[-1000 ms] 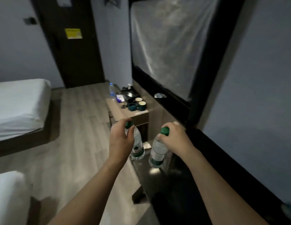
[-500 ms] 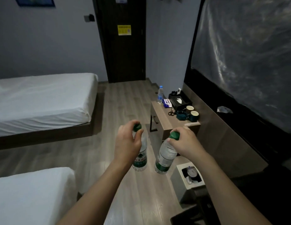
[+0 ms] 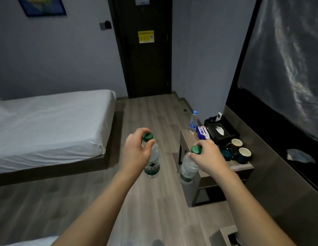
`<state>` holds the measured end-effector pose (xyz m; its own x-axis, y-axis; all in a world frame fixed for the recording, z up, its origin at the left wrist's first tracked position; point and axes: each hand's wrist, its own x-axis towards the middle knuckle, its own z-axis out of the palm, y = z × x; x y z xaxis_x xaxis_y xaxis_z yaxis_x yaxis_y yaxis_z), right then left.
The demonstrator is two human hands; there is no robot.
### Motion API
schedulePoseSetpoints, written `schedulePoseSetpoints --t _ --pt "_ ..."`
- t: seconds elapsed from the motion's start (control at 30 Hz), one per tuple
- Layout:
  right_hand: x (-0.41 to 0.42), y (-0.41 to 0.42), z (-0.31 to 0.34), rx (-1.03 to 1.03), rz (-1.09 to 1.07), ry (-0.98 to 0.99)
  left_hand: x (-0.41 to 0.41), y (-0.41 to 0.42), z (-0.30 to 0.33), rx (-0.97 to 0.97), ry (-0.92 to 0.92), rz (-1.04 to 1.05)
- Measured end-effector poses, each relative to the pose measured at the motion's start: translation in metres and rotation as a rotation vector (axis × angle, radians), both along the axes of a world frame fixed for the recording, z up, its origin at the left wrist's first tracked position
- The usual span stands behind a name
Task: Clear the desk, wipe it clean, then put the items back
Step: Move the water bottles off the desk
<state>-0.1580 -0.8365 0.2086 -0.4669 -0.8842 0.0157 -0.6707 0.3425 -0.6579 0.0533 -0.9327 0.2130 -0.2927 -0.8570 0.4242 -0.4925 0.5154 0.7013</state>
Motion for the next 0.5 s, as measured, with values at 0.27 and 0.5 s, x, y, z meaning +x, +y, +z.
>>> schedulePoseSetpoints --t 0.27,0.5 --pt "-0.075 -0.149 -0.045 0.074 -0.147 -0.041 -0.085 -0.170 -0.044 0.142 -0.064 -0.098" --pt "-0.146 -0.258 -0.056 0.135 -0.317 -0.057 -0.195 -0.317 -0.050 0.146 -0.101 -0.267"
